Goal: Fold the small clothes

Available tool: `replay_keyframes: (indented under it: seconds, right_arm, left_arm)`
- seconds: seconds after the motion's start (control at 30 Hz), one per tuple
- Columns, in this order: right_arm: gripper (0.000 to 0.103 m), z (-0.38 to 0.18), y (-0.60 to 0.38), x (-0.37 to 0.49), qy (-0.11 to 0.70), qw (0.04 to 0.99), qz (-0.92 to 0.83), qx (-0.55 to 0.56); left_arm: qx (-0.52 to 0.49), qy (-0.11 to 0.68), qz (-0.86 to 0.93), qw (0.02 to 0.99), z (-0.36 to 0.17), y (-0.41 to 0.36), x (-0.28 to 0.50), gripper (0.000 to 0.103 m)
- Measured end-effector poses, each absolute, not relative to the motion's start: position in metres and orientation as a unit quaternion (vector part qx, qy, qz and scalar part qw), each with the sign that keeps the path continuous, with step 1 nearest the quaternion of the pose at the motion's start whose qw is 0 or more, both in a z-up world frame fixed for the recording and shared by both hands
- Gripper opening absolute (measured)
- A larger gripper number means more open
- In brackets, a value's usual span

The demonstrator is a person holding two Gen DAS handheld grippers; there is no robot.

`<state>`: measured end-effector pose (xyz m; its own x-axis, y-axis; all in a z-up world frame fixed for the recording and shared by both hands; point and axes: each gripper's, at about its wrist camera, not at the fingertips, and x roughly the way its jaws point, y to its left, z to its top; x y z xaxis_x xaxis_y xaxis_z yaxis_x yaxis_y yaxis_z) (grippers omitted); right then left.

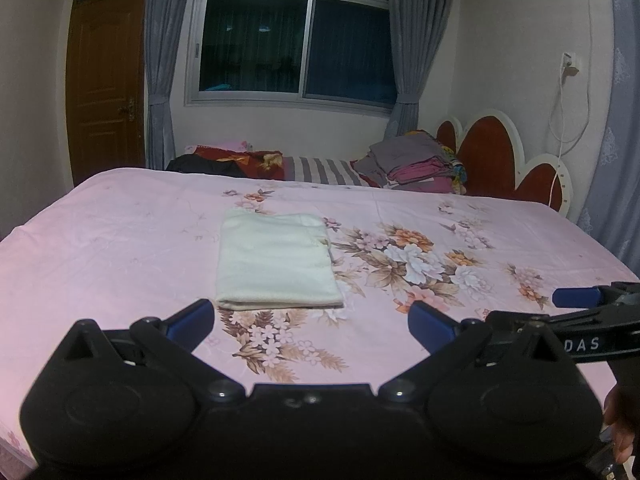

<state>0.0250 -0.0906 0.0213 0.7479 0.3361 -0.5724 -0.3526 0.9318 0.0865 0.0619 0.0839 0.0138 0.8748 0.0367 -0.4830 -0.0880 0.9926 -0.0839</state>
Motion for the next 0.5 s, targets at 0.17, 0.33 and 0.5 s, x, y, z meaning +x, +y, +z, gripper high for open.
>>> replay_keyframes:
  seconds: [0.17, 0.33, 0.5]
  right_arm:
    - [0.103, 0.0215, -0.0891, 0.0247, 0.302, 0.935, 0.184, -0.014]
    - [0.103, 0.0196, -0.0901, 0.0258, 0.302, 0.934, 0.188, -0.019]
    - [0.103, 0.019, -0.0908, 0.027, 0.304, 0.934, 0.187, -0.02]
  left_arm:
    - [-0.052, 0.247, 0.033, 0.967, 0.0137, 0.084, 0.0629, 0.103]
    - [-0.053, 0.247, 0.032, 0.967, 0.0135, 0.0853, 0.064, 0.103]
    - [-0.051, 0.247, 0.032, 0.967, 0.0137, 0.0863, 0.0638, 0.103]
